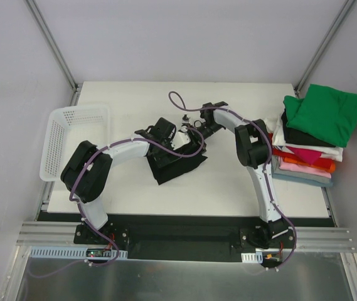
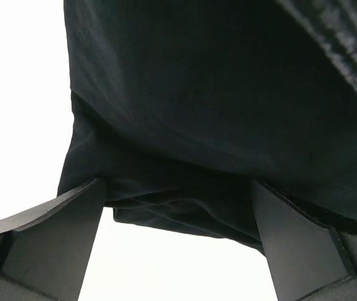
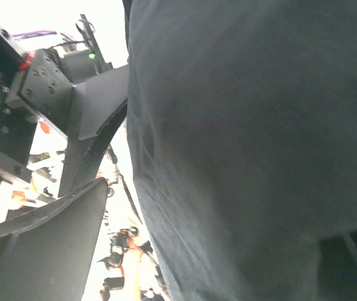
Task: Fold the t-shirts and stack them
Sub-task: Neatly place the folded tshirt to the corner
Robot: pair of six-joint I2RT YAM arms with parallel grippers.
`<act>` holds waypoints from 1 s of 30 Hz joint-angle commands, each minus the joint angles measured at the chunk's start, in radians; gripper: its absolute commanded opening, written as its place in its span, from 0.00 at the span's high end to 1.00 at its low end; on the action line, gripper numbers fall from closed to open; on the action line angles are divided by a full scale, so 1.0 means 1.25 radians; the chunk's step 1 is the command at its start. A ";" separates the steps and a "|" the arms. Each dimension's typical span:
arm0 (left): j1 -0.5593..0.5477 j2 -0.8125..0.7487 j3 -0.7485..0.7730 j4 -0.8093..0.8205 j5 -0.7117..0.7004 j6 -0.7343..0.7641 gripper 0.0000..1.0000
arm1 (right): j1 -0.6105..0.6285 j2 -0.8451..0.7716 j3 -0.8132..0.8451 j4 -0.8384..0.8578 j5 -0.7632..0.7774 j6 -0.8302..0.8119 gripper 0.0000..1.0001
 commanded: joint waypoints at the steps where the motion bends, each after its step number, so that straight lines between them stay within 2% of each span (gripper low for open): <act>1: -0.010 -0.014 -0.005 -0.011 0.017 0.001 0.01 | 0.024 -0.002 0.039 -0.051 -0.019 -0.053 0.03; 4: -0.009 -0.019 -0.005 -0.011 0.009 0.006 0.00 | 0.025 -0.004 0.039 -0.068 -0.007 -0.067 0.01; 6: -0.010 -0.022 -0.006 -0.011 0.005 0.008 0.01 | 0.023 -0.003 0.040 -0.078 0.003 -0.071 0.08; 9: -0.010 -0.027 -0.010 -0.010 0.001 0.009 0.01 | 0.016 0.006 0.042 -0.094 0.007 -0.086 0.23; 10: -0.009 -0.027 -0.010 -0.010 0.000 0.009 0.00 | 0.016 0.007 0.040 -0.093 0.005 -0.087 0.37; 12: -0.009 -0.027 -0.012 -0.010 -0.001 0.011 0.01 | 0.016 0.012 0.038 -0.097 0.005 -0.093 0.54; 13: -0.008 -0.030 -0.012 -0.008 -0.002 0.012 0.01 | 0.016 0.014 0.039 -0.097 0.003 -0.094 0.79; 14: -0.009 -0.029 -0.012 -0.009 -0.003 0.011 0.01 | 0.018 0.017 0.040 -0.097 0.003 -0.093 0.92; 15: -0.008 -0.030 -0.013 -0.011 -0.003 0.011 0.01 | 0.016 0.020 0.040 -0.099 0.005 -0.093 0.99; 23: 0.009 -0.067 -0.003 -0.007 -0.016 0.003 0.01 | 0.005 -0.013 0.029 -0.099 0.061 -0.115 0.99; 30: 0.020 -0.107 0.028 -0.006 -0.086 0.033 0.01 | -0.020 -0.119 -0.014 -0.055 0.155 -0.082 0.99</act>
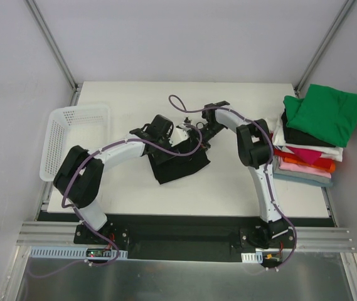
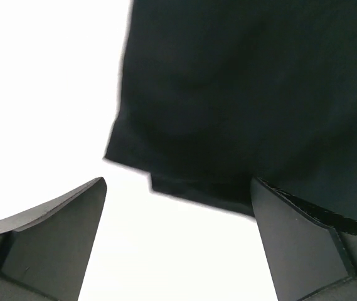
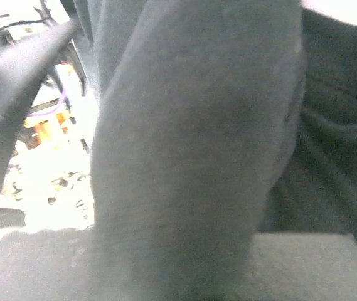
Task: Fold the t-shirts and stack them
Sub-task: Neatly place the folded tshirt to the corner
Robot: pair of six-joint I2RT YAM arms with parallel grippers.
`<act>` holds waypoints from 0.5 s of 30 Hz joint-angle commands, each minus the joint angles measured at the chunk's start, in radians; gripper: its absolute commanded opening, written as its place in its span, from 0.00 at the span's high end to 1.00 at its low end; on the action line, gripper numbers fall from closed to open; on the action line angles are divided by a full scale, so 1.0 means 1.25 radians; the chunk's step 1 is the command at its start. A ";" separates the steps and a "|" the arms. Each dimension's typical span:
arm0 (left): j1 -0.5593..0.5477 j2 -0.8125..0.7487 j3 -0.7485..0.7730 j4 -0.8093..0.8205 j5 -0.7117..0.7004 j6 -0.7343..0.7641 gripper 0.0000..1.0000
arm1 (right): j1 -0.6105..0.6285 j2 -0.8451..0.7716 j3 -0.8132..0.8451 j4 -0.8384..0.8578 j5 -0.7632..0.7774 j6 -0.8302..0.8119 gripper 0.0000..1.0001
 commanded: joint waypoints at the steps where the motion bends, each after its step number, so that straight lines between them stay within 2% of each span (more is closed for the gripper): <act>1: 0.015 -0.053 0.040 0.000 -0.062 0.028 0.01 | -0.020 -0.126 -0.018 0.013 0.088 0.003 0.99; 7: 0.033 -0.049 0.087 0.000 -0.096 0.043 0.01 | -0.030 -0.180 -0.012 0.018 0.167 0.027 1.00; 15: 0.040 -0.025 0.085 0.002 -0.097 0.038 0.01 | -0.065 -0.200 0.036 -0.033 0.280 0.024 0.99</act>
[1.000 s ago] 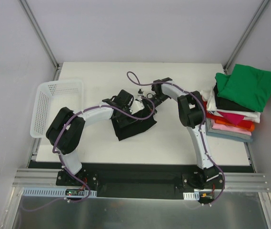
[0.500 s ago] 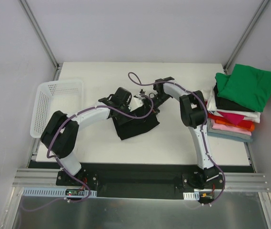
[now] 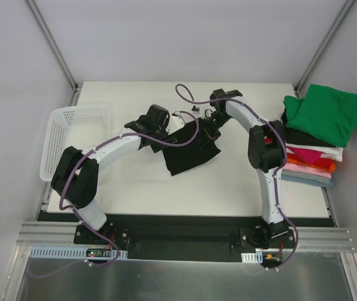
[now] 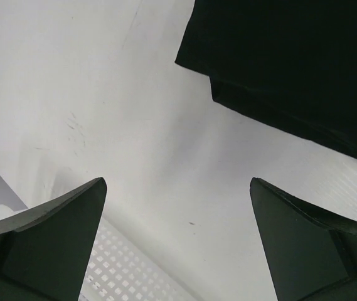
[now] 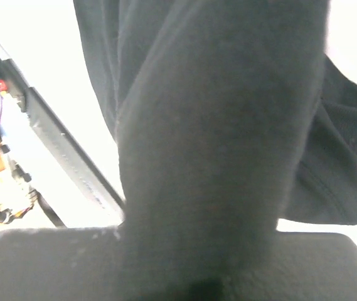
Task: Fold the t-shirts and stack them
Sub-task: Neatly place the folded tshirt to the corner
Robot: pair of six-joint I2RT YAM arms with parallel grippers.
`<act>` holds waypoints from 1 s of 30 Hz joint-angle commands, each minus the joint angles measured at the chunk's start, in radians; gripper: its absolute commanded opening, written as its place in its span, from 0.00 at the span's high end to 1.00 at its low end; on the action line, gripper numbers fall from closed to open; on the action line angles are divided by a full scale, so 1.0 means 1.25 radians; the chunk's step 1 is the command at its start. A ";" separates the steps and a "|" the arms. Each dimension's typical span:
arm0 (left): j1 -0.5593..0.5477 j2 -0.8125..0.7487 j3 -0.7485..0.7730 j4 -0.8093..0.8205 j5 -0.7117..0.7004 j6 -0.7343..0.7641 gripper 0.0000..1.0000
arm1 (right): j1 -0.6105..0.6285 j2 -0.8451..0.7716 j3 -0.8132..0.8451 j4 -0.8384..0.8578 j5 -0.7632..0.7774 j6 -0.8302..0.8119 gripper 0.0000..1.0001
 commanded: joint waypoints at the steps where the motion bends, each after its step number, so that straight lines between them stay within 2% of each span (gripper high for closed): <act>1: 0.007 -0.004 0.010 0.002 -0.013 0.001 0.01 | -0.037 -0.049 0.063 -0.063 0.089 -0.002 0.99; 6: 0.007 -0.002 -0.015 0.014 -0.013 0.002 0.01 | -0.087 -0.055 0.117 -0.109 0.192 -0.004 0.99; 9: 0.008 -0.002 -0.019 0.016 -0.004 0.000 0.01 | -0.102 -0.065 0.161 -0.141 0.296 -0.010 1.00; 15: 0.008 0.002 -0.014 0.019 0.007 -0.003 0.01 | -0.131 -0.067 0.270 -0.223 0.399 -0.023 0.99; 18: 0.008 0.009 -0.012 0.019 0.010 -0.004 0.01 | -0.144 -0.097 0.248 -0.211 0.457 -0.034 0.99; 30: 0.008 0.023 -0.010 0.020 0.021 -0.020 0.01 | -0.239 -0.166 0.308 -0.200 0.486 -0.039 0.99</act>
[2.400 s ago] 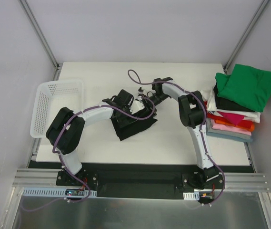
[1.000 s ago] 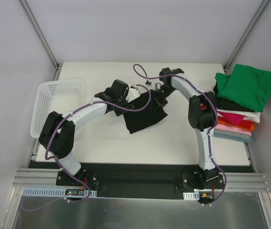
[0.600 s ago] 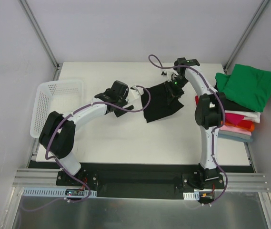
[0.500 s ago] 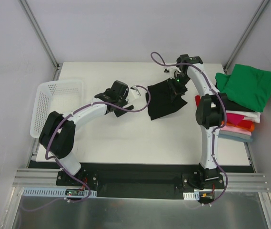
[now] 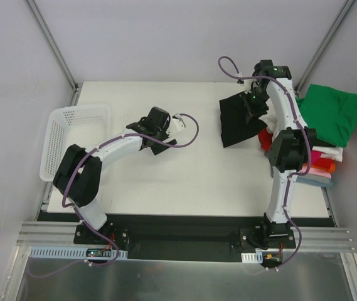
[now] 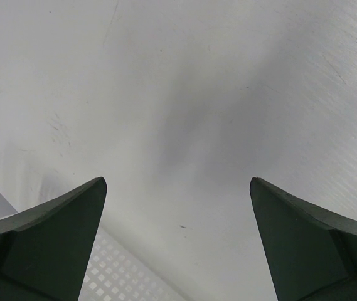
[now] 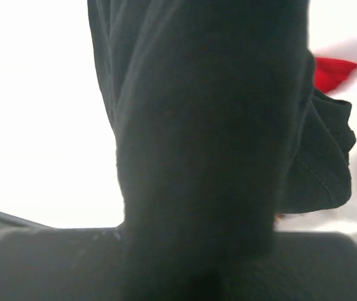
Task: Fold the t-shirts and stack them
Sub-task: Neatly place the folded tshirt to the corner
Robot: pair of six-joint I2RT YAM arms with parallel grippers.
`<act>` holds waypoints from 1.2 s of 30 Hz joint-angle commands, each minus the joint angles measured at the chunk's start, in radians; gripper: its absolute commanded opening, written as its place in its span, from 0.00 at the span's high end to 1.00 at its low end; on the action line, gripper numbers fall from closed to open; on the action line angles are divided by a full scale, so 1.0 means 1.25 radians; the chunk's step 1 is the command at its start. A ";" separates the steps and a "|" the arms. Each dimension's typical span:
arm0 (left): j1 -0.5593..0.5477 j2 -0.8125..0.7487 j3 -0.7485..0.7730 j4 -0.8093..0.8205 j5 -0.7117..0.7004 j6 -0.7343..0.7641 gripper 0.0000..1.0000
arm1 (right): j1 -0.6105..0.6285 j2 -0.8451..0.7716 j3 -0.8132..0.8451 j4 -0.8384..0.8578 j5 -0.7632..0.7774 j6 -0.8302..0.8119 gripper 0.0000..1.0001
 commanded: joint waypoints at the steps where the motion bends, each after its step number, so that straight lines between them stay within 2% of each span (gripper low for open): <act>1: 0.008 0.003 0.006 0.009 0.013 -0.017 0.01 | -0.029 -0.103 0.070 -0.029 0.046 -0.015 0.99; 7: 0.005 0.017 0.005 0.007 0.007 -0.023 0.00 | -0.041 -0.173 0.108 0.006 0.108 -0.041 0.99; 18: 0.005 0.022 0.005 0.007 0.000 -0.025 0.01 | -0.073 -0.297 0.091 0.062 0.230 -0.098 0.99; 26: 0.003 0.017 -0.011 0.009 0.001 -0.028 0.01 | -0.189 -0.355 0.073 0.067 0.196 -0.108 1.00; 32: 0.003 0.014 -0.016 0.009 0.003 -0.030 0.01 | -0.293 -0.409 0.053 0.067 0.129 -0.108 1.00; 36: 0.003 0.014 -0.017 0.009 0.002 -0.030 0.01 | -0.342 -0.471 -0.004 0.078 0.059 -0.107 0.99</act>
